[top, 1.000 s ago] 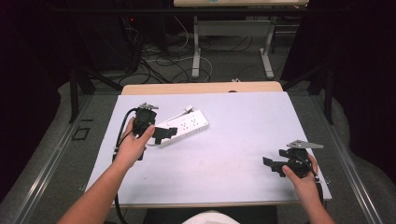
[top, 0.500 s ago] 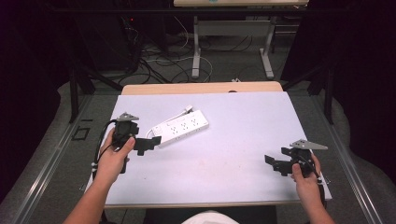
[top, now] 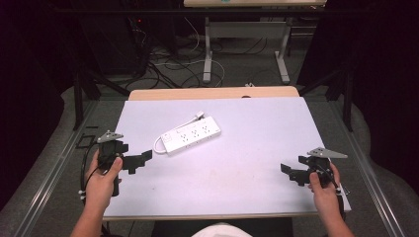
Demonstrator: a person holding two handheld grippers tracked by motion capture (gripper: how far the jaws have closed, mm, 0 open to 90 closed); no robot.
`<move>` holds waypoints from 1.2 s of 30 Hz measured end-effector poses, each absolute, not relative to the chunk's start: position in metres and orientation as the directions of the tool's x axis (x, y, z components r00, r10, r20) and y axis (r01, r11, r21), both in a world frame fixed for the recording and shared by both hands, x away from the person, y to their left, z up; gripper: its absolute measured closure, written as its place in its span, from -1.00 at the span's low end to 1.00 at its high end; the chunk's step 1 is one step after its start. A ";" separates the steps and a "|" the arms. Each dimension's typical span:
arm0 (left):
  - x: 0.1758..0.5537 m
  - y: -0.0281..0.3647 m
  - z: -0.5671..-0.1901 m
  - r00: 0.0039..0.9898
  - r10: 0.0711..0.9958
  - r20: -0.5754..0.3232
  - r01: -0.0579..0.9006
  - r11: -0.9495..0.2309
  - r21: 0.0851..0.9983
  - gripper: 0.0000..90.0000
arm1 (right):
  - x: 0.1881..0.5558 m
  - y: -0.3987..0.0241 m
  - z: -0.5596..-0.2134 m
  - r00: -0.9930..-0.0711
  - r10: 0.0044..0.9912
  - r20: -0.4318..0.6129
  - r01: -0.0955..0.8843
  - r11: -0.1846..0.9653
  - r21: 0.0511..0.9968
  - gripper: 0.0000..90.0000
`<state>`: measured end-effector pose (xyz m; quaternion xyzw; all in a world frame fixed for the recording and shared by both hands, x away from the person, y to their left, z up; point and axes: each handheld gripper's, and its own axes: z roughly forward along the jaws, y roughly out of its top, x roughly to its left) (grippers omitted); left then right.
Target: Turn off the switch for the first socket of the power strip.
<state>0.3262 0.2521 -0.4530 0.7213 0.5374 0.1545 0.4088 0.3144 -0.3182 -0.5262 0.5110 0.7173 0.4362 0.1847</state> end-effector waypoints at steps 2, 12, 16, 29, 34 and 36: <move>0.325 0.256 -0.458 0.355 0.909 -0.216 0.650 -0.074 0.756 -0.93 | 0.313 -0.318 -0.526 -0.413 0.892 0.186 0.578 0.098 0.810 -0.66; 0.320 0.274 -0.487 0.310 0.920 -0.238 0.656 -0.025 0.755 -0.93 | 0.313 -0.320 -0.526 -0.406 0.895 0.182 0.571 0.093 0.816 -0.66; 0.318 0.281 -0.500 0.293 0.925 -0.244 0.654 -0.008 0.756 -0.93 | 0.313 -0.321 -0.526 -0.411 0.892 0.187 0.581 0.098 0.808 -0.66; 0.315 0.287 -0.528 0.286 0.927 -0.241 0.636 0.004 0.772 -0.91 | 0.315 -0.320 -0.528 -0.422 0.888 0.184 0.585 0.112 0.804 -0.66; 0.316 0.282 -0.536 0.306 0.919 -0.249 0.645 -0.008 0.764 -0.91 | 0.315 -0.320 -0.529 -0.430 0.886 0.176 0.584 0.124 0.803 -0.66; 0.316 0.280 -0.538 0.310 0.916 -0.254 0.643 -0.005 0.766 -0.91 | 0.316 -0.320 -0.529 -0.428 0.887 0.175 0.584 0.123 0.803 -0.66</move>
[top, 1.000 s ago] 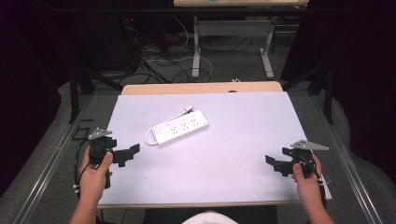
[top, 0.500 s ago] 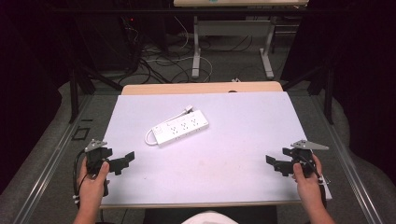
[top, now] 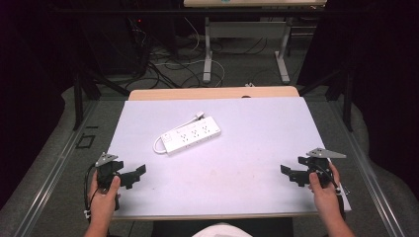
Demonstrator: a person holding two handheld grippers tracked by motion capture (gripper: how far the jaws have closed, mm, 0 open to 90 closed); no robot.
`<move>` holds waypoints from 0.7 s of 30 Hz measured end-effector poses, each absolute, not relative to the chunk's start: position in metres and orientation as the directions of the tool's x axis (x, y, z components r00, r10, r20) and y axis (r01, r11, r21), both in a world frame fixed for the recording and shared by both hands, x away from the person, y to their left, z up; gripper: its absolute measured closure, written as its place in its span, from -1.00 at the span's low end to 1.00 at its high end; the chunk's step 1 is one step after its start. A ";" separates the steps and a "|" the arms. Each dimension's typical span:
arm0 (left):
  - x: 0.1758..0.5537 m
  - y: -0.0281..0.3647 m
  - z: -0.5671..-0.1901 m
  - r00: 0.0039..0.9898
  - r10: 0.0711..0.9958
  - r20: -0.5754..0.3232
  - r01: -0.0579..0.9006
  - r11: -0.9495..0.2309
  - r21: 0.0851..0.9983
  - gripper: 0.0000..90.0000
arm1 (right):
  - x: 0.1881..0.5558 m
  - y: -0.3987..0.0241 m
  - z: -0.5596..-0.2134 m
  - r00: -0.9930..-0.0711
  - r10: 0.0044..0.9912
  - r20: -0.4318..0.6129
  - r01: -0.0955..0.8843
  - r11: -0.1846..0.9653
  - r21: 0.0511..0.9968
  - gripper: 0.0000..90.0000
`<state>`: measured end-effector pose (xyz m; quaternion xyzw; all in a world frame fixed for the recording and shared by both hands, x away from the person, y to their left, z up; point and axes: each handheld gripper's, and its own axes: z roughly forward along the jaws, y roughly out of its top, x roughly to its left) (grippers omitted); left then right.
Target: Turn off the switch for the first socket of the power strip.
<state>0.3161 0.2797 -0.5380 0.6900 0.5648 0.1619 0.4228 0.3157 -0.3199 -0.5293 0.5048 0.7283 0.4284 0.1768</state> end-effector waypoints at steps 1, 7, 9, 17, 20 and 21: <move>0.316 0.279 -0.539 0.316 0.914 -0.252 0.642 -0.011 0.766 -0.91 | 0.316 -0.320 -0.529 -0.428 0.887 0.176 0.584 0.122 0.803 -0.66; 0.317 0.275 -0.541 0.324 0.913 -0.248 0.644 -0.021 0.765 -0.90 | 0.317 -0.319 -0.531 -0.428 0.885 0.181 0.590 0.122 0.798 -0.66; 0.318 0.274 -0.542 0.326 0.913 -0.245 0.642 -0.024 0.766 -0.90 | 0.317 -0.319 -0.531 -0.428 0.885 0.183 0.592 0.121 0.797 -0.66; 0.319 0.273 -0.544 0.332 0.913 -0.237 0.644 -0.036 0.764 -0.90 | 0.317 -0.319 -0.532 -0.428 0.885 0.183 0.593 0.123 0.796 -0.66; 0.319 0.273 -0.544 0.331 0.913 -0.239 0.647 -0.035 0.762 -0.90 | 0.317 -0.319 -0.532 -0.429 0.885 0.183 0.595 0.124 0.794 -0.66; 0.319 0.273 -0.544 0.330 0.913 -0.238 0.647 -0.035 0.762 -0.90 | 0.317 -0.319 -0.532 -0.430 0.884 0.182 0.595 0.126 0.794 -0.66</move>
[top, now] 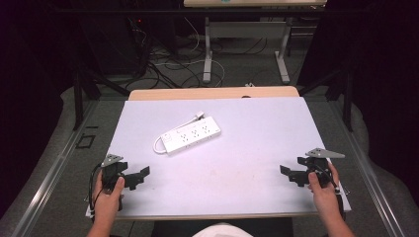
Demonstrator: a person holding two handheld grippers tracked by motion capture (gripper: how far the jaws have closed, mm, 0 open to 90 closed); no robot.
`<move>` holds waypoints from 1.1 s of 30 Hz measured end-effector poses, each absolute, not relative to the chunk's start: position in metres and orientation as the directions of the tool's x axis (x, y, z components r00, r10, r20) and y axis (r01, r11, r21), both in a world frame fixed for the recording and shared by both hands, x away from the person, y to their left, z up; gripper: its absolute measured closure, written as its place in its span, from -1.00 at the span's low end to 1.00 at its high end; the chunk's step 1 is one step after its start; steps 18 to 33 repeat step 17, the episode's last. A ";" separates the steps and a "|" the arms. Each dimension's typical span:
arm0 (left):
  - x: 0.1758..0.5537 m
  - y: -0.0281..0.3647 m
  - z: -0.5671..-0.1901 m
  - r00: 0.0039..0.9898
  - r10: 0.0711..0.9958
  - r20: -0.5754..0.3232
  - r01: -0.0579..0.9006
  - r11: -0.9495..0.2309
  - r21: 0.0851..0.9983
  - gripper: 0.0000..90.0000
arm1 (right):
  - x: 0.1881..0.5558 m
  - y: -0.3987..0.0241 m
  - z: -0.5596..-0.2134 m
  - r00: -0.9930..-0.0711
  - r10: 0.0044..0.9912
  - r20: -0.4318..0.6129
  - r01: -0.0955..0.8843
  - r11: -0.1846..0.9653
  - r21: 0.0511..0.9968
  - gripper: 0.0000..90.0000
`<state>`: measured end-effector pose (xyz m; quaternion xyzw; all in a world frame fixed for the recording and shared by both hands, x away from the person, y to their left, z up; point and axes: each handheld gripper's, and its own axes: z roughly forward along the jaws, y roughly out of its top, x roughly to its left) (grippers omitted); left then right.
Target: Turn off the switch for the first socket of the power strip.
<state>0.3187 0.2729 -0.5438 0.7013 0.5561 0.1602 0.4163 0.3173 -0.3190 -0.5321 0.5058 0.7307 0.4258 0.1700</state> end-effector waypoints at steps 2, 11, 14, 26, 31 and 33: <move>0.319 0.273 -0.544 0.329 0.914 -0.238 0.647 -0.035 0.762 -0.90 | 0.317 -0.319 -0.532 -0.429 0.884 0.185 0.595 0.123 0.794 -0.66; 0.319 0.273 -0.544 0.329 0.914 -0.238 0.652 -0.037 0.757 -0.89 | 0.319 -0.320 -0.534 -0.430 0.885 0.181 0.597 0.128 0.792 -0.66; 0.319 0.273 -0.544 0.327 0.915 -0.236 0.648 -0.035 0.761 -0.89 | 0.318 -0.320 -0.533 -0.436 0.882 0.178 0.591 0.132 0.796 -0.66; 0.320 0.273 -0.544 0.328 0.914 -0.238 0.652 -0.037 0.757 -0.89 | 0.319 -0.320 -0.534 -0.437 0.881 0.181 0.595 0.131 0.793 -0.66; 0.320 0.273 -0.544 0.328 0.914 -0.238 0.652 -0.037 0.757 -0.89 | 0.319 -0.320 -0.534 -0.437 0.881 0.181 0.595 0.131 0.793 -0.66; 0.320 0.273 -0.544 0.328 0.914 -0.238 0.652 -0.037 0.757 -0.89 | 0.319 -0.320 -0.534 -0.437 0.881 0.181 0.595 0.131 0.793 -0.66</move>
